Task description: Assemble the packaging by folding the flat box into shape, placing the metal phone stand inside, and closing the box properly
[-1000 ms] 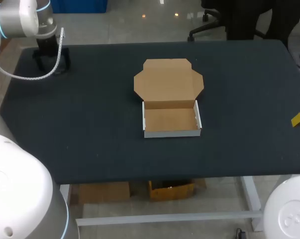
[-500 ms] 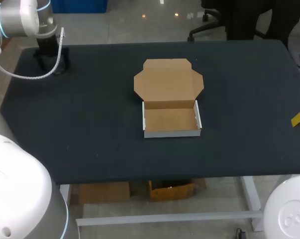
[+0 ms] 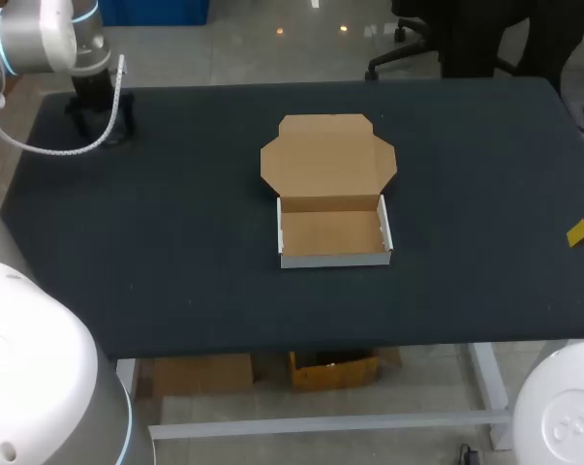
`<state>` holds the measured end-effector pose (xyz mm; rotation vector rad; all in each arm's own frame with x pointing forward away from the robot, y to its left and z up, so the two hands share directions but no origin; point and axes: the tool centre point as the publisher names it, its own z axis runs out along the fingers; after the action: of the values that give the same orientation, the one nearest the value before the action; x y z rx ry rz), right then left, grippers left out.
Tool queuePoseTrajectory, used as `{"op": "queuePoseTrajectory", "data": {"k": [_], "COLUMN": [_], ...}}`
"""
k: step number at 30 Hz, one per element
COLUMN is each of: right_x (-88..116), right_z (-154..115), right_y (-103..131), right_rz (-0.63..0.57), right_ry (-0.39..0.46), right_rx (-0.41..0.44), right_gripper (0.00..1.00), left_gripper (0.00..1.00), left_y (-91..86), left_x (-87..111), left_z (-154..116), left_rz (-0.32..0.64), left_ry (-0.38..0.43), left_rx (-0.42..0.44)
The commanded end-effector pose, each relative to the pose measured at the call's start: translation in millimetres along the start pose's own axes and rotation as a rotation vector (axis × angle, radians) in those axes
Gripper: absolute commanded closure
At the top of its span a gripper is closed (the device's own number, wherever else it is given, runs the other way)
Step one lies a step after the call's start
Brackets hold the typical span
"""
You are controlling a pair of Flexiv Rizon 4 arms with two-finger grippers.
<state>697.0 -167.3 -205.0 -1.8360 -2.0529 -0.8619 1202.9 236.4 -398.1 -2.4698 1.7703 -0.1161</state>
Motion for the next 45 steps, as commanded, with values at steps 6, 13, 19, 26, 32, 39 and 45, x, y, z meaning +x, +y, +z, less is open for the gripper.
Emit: {"op": "queuePoseTrajectory", "data": {"k": [6,13,19,26,32,39,45], "right_x": [0.3,0.3,0.3,0.3,0.3,0.3,0.3], "right_z": [-1.3,-1.3,-1.3,-1.3,-1.3,-1.3,-1.3], "right_y": [-1.0,-1.0,-1.0,-1.0,-1.0,-1.0,-1.0], "right_rz": [-0.001,-0.001,-0.001,-0.001,-0.001,-0.001,-0.001], "right_ry": [0.002,0.002,0.002,0.002,0.002,0.002,0.002], "right_rx": [-0.001,-0.001,-0.001,-0.001,-0.001,-0.001,-0.001], "right_gripper": [0.0,0.0,0.0,0.0,0.0,0.0,0.0], "left_gripper": [0.17,0.21,0.23,0.51,0.69,1.0,1.0], "left_y": [-8.4,-9.7,-11.3,-13.6,-14.7,-14.8,-13.7], "left_x": [1.7,2.3,2.8,2.2,1.7,0.8,0.4], "left_z": [3.7,5.3,6.4,6.4,6.5,5.1,3.7], "left_rz": [0.001,0.002,0.003,0.0,-0.002,-0.001,0.0], "left_ry": [-0.007,-0.009,-0.01,-0.01,-0.009,-0.005,-0.001], "left_rx": [-0.013,-0.012,-0.012,-0.011,-0.011,-0.009,-0.005]}}
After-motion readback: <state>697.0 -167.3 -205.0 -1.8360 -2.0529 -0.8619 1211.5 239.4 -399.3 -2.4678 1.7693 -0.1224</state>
